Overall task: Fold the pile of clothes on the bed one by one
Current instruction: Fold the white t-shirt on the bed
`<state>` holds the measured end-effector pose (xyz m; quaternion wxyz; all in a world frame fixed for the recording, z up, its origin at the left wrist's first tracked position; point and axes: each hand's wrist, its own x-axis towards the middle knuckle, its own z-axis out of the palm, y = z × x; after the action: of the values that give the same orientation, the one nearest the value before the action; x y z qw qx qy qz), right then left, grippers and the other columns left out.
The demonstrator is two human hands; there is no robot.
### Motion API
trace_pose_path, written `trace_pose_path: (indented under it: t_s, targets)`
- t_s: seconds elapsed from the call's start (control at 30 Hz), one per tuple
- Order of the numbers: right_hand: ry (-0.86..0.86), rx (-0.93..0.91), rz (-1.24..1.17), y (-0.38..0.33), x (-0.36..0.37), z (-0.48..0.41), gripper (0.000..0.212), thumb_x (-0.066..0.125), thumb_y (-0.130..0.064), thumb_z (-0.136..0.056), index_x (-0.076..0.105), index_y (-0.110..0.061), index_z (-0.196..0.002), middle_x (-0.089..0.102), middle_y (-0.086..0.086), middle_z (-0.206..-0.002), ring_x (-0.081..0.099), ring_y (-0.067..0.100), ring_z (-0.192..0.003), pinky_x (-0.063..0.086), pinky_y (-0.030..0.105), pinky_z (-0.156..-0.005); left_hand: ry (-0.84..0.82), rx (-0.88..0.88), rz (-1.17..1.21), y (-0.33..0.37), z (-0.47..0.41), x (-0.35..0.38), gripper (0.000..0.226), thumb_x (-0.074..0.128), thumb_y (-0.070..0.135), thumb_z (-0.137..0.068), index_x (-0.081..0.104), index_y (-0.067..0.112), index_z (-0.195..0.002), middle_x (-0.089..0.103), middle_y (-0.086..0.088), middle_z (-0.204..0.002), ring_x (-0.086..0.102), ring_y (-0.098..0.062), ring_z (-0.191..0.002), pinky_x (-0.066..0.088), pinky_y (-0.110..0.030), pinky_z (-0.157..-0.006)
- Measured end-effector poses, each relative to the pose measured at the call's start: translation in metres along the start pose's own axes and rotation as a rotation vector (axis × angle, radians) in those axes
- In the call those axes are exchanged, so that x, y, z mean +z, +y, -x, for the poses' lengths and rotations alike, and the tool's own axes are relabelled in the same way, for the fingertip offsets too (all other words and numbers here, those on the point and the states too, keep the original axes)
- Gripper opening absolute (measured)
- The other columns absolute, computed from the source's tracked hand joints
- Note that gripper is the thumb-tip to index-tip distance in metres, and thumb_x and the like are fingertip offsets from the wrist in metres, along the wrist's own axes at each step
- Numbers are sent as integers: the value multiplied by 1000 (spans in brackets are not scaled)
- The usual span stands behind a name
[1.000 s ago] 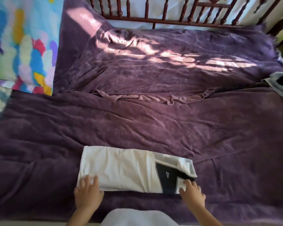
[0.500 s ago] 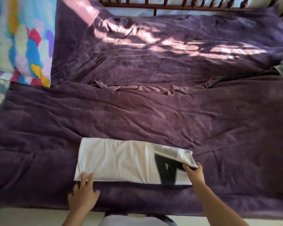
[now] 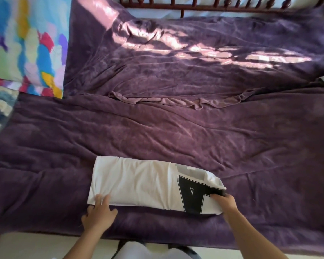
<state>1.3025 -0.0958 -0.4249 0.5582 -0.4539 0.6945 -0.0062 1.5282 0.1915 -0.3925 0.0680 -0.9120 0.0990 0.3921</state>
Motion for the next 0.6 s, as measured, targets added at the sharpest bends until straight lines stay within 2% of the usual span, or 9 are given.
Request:
trace_pose_path:
  t_s: [0.1,0.13,0.23,0.3,0.37,0.4,0.47,0.53,0.6]
  targets:
    - [64,-169,147,-21,3,19,9,68,-22,-69,61,-15,-70,62,9,-72,57,26,-73,48,37,-69,100,0,-63,9,2,-5,43,36,45,-94,38,28,-133,27,3,-148,29,-25,-131,29,-42,-105]
    - [70,-225,164,-31,6,31,10,68,-22,-69,60,-17,-69,62,7,-71,56,25,-73,47,36,-69,149,16,-75,11,3,-10,40,36,45,-93,45,27,-127,37,3,-142,31,-23,-129,31,-41,-103]
    - [2,-392,149,-62,27,76,22,63,0,-81,53,-13,-66,51,0,-62,44,15,-63,35,26,-56,261,131,-5,14,-5,-23,36,42,42,-92,56,25,-120,49,3,-131,35,-21,-125,36,-36,-98]
    - [-82,-482,194,-77,57,107,22,61,1,-82,51,-13,-68,50,-2,-67,44,13,-65,35,23,-58,238,293,244,13,-19,-26,38,51,34,-92,55,17,-126,51,-2,-134,39,-23,-127,35,-34,-101]
    - [-163,-573,292,-87,99,132,25,61,1,-81,47,-15,-68,48,-3,-75,46,14,-74,36,16,-64,44,327,751,13,-23,-40,35,54,21,-93,54,9,-126,51,-7,-134,45,-24,-124,31,-31,-105]
    - [-215,-614,364,-88,121,142,29,62,2,-79,45,-19,-68,46,-6,-79,46,14,-79,35,10,-66,-104,276,1043,9,-25,-48,31,52,19,-95,55,10,-124,52,-7,-131,48,-22,-118,32,-32,-104]
    - [-363,-657,484,-88,168,164,31,65,0,-79,46,-25,-79,42,-14,-85,47,10,-86,32,3,-69,-403,168,1456,0,-32,-62,28,43,31,-97,56,17,-118,56,-4,-122,51,-18,-103,38,-35,-95]
    - [-567,-568,506,-79,205,184,39,65,-6,-84,44,-25,-110,45,-12,-99,52,1,-90,38,4,-71,-620,241,1581,-15,-44,-68,35,37,40,-96,57,24,-120,59,-7,-124,54,-20,-103,43,-30,-85]
    - [-633,-468,503,-65,230,192,59,62,-16,-89,31,-28,-137,35,-14,-122,49,8,-114,46,17,-78,-621,182,1595,-25,-58,-71,28,45,38,-94,55,30,-118,59,-15,-124,55,-21,-109,44,-27,-90]
